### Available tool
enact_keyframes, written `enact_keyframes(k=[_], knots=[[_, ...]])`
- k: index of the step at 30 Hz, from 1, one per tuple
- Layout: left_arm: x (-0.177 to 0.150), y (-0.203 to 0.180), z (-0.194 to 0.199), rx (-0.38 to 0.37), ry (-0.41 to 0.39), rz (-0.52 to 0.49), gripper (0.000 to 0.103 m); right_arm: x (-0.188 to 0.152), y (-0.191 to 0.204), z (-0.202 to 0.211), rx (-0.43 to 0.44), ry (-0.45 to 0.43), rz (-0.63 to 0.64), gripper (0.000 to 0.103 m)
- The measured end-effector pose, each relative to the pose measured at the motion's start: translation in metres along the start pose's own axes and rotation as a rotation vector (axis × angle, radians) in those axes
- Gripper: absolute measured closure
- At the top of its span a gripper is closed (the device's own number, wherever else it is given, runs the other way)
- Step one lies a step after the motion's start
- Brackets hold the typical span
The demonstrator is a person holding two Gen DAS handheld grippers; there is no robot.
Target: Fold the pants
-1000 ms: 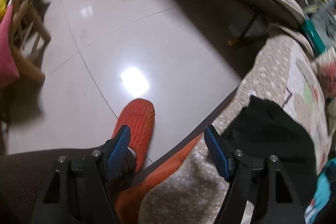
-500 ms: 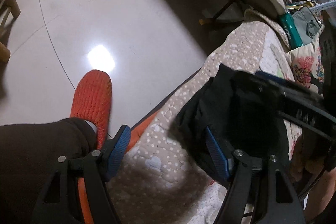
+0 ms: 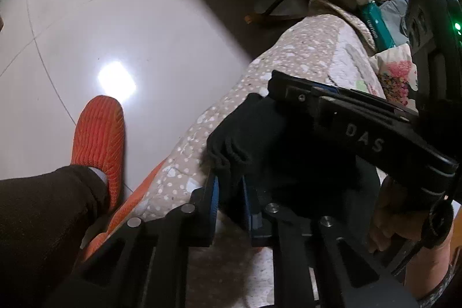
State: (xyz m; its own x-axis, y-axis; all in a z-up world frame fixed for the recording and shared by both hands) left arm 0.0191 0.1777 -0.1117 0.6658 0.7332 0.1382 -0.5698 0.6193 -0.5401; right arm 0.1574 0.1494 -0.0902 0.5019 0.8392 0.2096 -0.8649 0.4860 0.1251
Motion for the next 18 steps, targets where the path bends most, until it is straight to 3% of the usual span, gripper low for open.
enact_keyframes(k=[5,8,10,12,14,18], knots=[[0.003,-0.001,0.003,-0.004,-0.011,0.0,0.088,-0.005,-0.01,0.024,0.015,-0.05,-0.037,0.086],[0.001,0.007,0.001,0.032,-0.003,0.03,0.076,-0.006,-0.006,0.026,0.021,-0.049,-0.041,0.086],[-0.001,0.016,0.003,0.064,-0.01,0.068,0.058,-0.008,-0.006,0.02,0.026,-0.014,-0.034,0.084],[-0.002,0.028,0.003,0.077,-0.015,0.12,0.049,-0.008,-0.006,0.014,0.014,0.01,-0.028,0.071],[-0.001,0.032,0.0,0.05,-0.004,0.155,0.048,-0.007,-0.008,0.007,0.002,0.027,-0.017,0.033],[-0.004,0.023,-0.008,0.033,0.009,0.127,0.047,-0.001,-0.01,-0.01,0.034,0.081,0.0,0.032]])
Point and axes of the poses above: each gripper's, at about its wrist camera, not at the fingertips, and z roughly against the way its jaws point, y to its left, x to its top, the point moved 2 cm from there along -z, roughly the way its jaws point, and after that the axes turned 2 degrees about -z, right-handed, at the moved point
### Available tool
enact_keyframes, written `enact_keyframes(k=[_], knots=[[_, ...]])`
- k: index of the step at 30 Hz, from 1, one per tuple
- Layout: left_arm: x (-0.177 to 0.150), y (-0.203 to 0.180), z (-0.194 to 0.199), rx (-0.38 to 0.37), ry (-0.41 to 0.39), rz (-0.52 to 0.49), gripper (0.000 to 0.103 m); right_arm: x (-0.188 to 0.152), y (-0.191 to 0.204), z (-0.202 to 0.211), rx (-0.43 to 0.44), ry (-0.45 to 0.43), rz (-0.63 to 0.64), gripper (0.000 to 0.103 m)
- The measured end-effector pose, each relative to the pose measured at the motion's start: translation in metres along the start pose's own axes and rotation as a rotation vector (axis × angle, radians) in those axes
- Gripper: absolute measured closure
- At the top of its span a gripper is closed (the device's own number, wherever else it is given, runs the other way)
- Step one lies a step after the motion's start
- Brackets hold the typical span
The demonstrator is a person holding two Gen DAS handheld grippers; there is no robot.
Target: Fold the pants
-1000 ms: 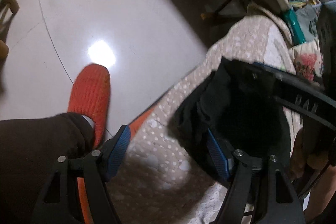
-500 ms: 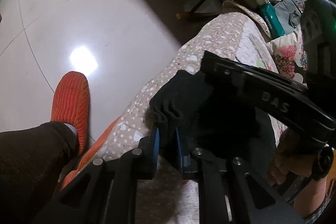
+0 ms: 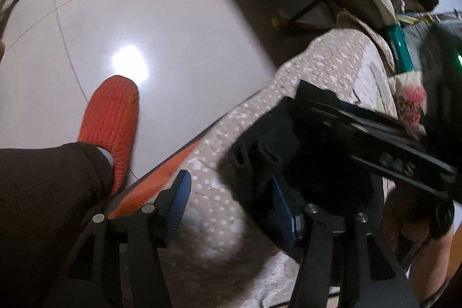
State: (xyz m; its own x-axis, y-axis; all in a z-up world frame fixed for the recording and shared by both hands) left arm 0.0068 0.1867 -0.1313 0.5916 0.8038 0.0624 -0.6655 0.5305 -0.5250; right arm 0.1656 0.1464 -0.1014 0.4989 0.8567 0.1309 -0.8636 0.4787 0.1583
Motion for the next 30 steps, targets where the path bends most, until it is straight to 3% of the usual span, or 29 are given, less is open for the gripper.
enact_keyframes(k=[3,7,9,11,14,22,30], knots=[[-0.004,-0.007,-0.007,0.007,-0.002,-0.023,0.04,0.007,0.004,-0.015,0.008,0.04,0.038,0.032],[-0.006,-0.014,-0.012,0.014,-0.007,-0.04,0.041,0.014,0.024,-0.028,0.047,0.097,0.114,0.034],[-0.005,-0.02,-0.011,-0.032,0.009,-0.071,0.075,0.011,0.036,-0.033,0.05,0.129,0.165,0.05],[-0.004,-0.029,-0.006,-0.04,0.006,-0.132,0.085,0.007,0.041,-0.034,0.009,0.135,0.208,0.063],[-0.004,-0.035,0.0,-0.067,0.009,-0.149,0.086,0.003,0.037,-0.022,0.018,0.1,0.172,0.073],[-0.007,-0.056,0.028,-0.17,-0.041,-0.212,0.087,-0.004,0.031,0.022,0.004,-0.024,0.116,0.075],[-0.034,-0.111,0.045,-0.223,-0.06,-0.345,0.087,-0.036,0.0,0.077,0.017,-0.149,0.005,0.075]])
Point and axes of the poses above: each gripper's, at about its wrist camera, not at the fingertips, and z roughly against the way its jaws point, y to its left, x to its top, the point moved 2 cm from there along -z, roughly the way its jaws point, and after that the axes turned 2 degrees about -z, right-handed, at the moved point
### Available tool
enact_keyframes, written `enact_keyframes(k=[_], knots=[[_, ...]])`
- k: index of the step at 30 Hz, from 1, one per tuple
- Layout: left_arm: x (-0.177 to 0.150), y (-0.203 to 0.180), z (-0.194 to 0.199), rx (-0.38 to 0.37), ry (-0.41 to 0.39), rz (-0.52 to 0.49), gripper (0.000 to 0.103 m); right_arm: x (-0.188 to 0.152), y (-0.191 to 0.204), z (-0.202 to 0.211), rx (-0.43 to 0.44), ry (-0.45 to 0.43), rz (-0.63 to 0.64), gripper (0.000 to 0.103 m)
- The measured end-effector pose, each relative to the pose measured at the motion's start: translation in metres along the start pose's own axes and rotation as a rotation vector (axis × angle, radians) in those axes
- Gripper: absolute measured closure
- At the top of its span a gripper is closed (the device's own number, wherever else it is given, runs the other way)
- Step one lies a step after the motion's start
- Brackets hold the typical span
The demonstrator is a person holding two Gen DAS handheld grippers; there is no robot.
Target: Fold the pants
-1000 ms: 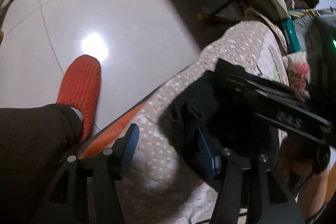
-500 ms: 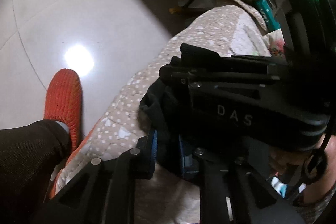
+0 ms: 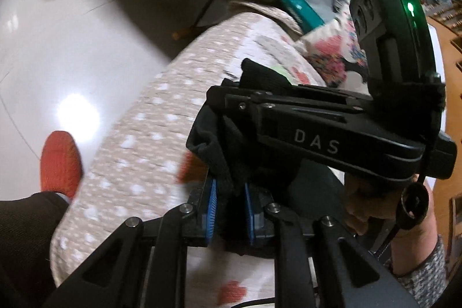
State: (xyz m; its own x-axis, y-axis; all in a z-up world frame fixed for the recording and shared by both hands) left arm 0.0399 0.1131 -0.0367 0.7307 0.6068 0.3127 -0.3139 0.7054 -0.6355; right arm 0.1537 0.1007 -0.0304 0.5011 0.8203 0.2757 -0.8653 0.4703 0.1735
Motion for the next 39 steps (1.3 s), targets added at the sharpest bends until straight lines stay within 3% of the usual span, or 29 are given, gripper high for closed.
enact_keyframes(k=[10,17,19,23,25,26,28,30,31,33,36,39], knots=[[-0.024,-0.075,-0.042,0.018,0.076,-0.163,0.086,-0.075,-0.077,0.055,0.013,-0.126,-0.216,0.075],[-0.056,-0.11,-0.078,0.031,0.16,-0.264,0.085,-0.135,-0.122,0.063,0.04,-0.171,-0.37,0.073],[-0.066,-0.117,-0.082,0.036,0.192,-0.295,0.08,-0.152,-0.134,0.062,0.05,-0.177,-0.409,0.071],[-0.081,-0.122,-0.074,0.005,0.259,-0.326,0.052,-0.184,-0.159,0.067,0.069,-0.213,-0.514,0.062],[-0.086,-0.124,-0.064,-0.018,0.263,-0.347,0.049,-0.197,-0.171,0.076,0.086,-0.241,-0.568,0.059],[-0.086,-0.126,-0.058,-0.026,0.261,-0.369,0.047,-0.201,-0.175,0.081,0.057,-0.249,-0.583,0.048],[-0.086,-0.127,-0.046,-0.022,0.24,-0.425,0.046,-0.207,-0.179,0.094,-0.059,-0.26,-0.59,0.036],[-0.083,-0.123,-0.032,-0.004,0.204,-0.457,0.045,-0.214,-0.182,0.107,-0.144,-0.276,-0.601,0.036],[-0.08,-0.119,-0.029,0.009,0.187,-0.457,0.045,-0.22,-0.183,0.12,-0.225,-0.301,-0.618,0.036],[-0.072,-0.108,-0.023,0.053,0.15,-0.439,0.045,-0.223,-0.178,0.137,-0.266,-0.352,-0.63,0.036],[-0.059,-0.081,-0.019,0.136,0.112,-0.37,0.045,-0.22,-0.159,0.154,-0.187,-0.428,-0.644,0.04],[-0.048,-0.058,-0.019,0.15,0.116,-0.27,0.045,-0.198,-0.13,0.147,-0.144,-0.408,-0.588,0.043]])
Point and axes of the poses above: each gripper's, at about its wrist camera, not at the fingertips, and z roughly against the way its jaws point, y to its left, x to its top, the point moved 2 cm from there along -z, roughly the way its jaws point, and after that the axes turned 2 degrees about -z, right-handed, at the moved point
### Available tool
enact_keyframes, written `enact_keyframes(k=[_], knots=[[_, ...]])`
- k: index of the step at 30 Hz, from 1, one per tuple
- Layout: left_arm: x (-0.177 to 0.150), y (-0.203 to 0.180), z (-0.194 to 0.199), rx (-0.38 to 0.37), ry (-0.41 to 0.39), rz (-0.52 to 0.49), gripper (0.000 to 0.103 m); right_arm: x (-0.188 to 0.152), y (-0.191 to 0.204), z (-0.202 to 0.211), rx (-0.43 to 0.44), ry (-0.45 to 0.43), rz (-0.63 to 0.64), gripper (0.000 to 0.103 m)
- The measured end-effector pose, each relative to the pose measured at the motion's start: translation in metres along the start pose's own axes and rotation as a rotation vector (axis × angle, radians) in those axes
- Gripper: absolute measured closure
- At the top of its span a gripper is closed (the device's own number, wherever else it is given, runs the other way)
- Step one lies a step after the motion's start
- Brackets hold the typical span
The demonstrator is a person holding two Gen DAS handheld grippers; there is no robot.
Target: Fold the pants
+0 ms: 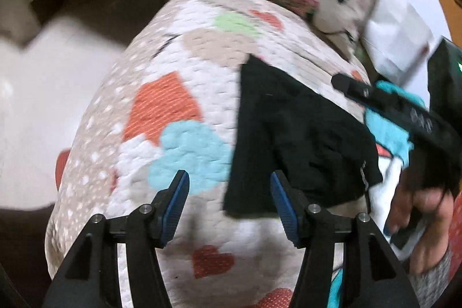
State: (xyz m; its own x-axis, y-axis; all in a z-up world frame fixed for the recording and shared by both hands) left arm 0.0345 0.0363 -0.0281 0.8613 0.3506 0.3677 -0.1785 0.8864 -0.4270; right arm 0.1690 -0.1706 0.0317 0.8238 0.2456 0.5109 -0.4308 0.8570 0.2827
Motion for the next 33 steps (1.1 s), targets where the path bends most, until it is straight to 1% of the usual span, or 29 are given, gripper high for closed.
enact_keyframes(k=[2,3,4,5,7,9,10,12,13,14,16,17,19,21,22,23,24,25,26,27,29,31,33], knots=[[0.001,0.013,0.003,0.005,-0.001,0.048,0.045,-0.004,0.028,-0.013,0.05,0.035,0.032,0.043],[0.003,0.016,0.003,0.011,-0.003,0.057,0.045,-0.007,0.039,-0.02,0.119,0.054,0.013,0.043],[0.003,0.021,0.006,0.021,-0.011,0.068,0.045,-0.012,0.046,-0.03,0.218,0.084,-0.044,0.043],[0.004,0.023,0.007,0.026,-0.016,0.071,0.045,-0.015,0.049,-0.039,0.28,0.111,-0.098,0.043],[0.005,0.027,0.013,0.038,-0.033,0.072,0.045,-0.023,0.051,-0.054,0.316,0.151,-0.162,0.043],[0.007,0.03,0.018,0.045,-0.046,0.069,0.045,-0.033,0.046,-0.069,0.26,0.185,-0.189,0.043],[0.009,0.029,0.019,0.044,-0.051,0.066,0.045,-0.038,0.042,-0.07,0.202,0.19,-0.187,0.044],[0.013,0.023,0.018,0.04,-0.053,0.052,0.045,-0.049,0.029,-0.055,0.025,0.154,-0.158,0.044],[0.016,0.016,0.014,0.04,-0.049,0.027,0.045,-0.053,0.025,-0.047,-0.025,0.138,-0.154,0.044],[0.018,0.009,0.008,0.041,-0.043,0.004,0.045,-0.059,0.016,-0.035,-0.113,0.117,-0.152,0.044],[0.021,-0.008,-0.008,0.045,-0.025,-0.06,0.045,-0.069,-0.003,-0.017,-0.267,0.108,-0.164,0.04],[0.022,-0.014,-0.017,0.054,-0.013,-0.078,0.045,-0.078,-0.017,-0.009,-0.312,0.113,-0.193,0.039],[0.021,-0.021,-0.044,0.058,0.037,-0.085,0.045,-0.087,-0.034,0.002,-0.317,0.119,-0.245,0.039],[0.019,-0.022,-0.065,0.028,0.091,-0.055,0.045,-0.091,-0.048,0.014,-0.32,0.098,-0.28,0.039],[0.015,-0.023,-0.072,0.001,0.113,-0.039,0.046,-0.089,-0.05,0.02,-0.316,0.077,-0.288,0.039],[0.013,-0.024,-0.073,0.0,0.099,-0.041,0.051,-0.084,-0.052,0.027,-0.292,0.049,-0.295,0.039],[0.009,-0.027,-0.07,-0.004,0.066,-0.066,0.075,-0.079,-0.05,0.029,-0.276,0.038,-0.296,0.039],[0.006,-0.029,-0.071,-0.013,0.074,-0.083,0.085,-0.069,-0.047,0.031,-0.232,0.022,-0.287,0.039],[0.003,-0.03,-0.072,-0.012,0.079,-0.089,0.087,-0.06,-0.044,0.028,-0.199,0.019,-0.271,0.039],[0.0,-0.028,-0.071,-0.016,0.057,-0.085,0.088,-0.049,-0.036,0.021,-0.164,0.023,-0.242,0.039],[-0.002,-0.028,-0.071,-0.02,0.049,-0.088,0.088,-0.025,-0.017,0.006,-0.111,0.048,-0.141,0.039],[-0.002,-0.027,-0.07,-0.031,0.044,-0.088,0.088,-0.006,0.004,-0.016,-0.086,0.093,-0.036,0.039],[-0.002,-0.024,-0.071,-0.046,0.044,-0.076,0.088,0.009,0.023,-0.037,-0.06,0.132,0.034,0.039]])
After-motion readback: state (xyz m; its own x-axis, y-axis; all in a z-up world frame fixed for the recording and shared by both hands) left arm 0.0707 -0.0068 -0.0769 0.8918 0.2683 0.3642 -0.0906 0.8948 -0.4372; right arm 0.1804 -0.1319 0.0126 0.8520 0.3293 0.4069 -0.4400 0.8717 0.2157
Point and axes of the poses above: each gripper's, at about its wrist camera, not at the fingertips, and z roughly against the way its jaws point, y to its left, x to its top, the point moved 2 cm from there along -z, roughly the way its jaws point, and after that the axes turned 2 degrees about -z, right-handed, at the moved point
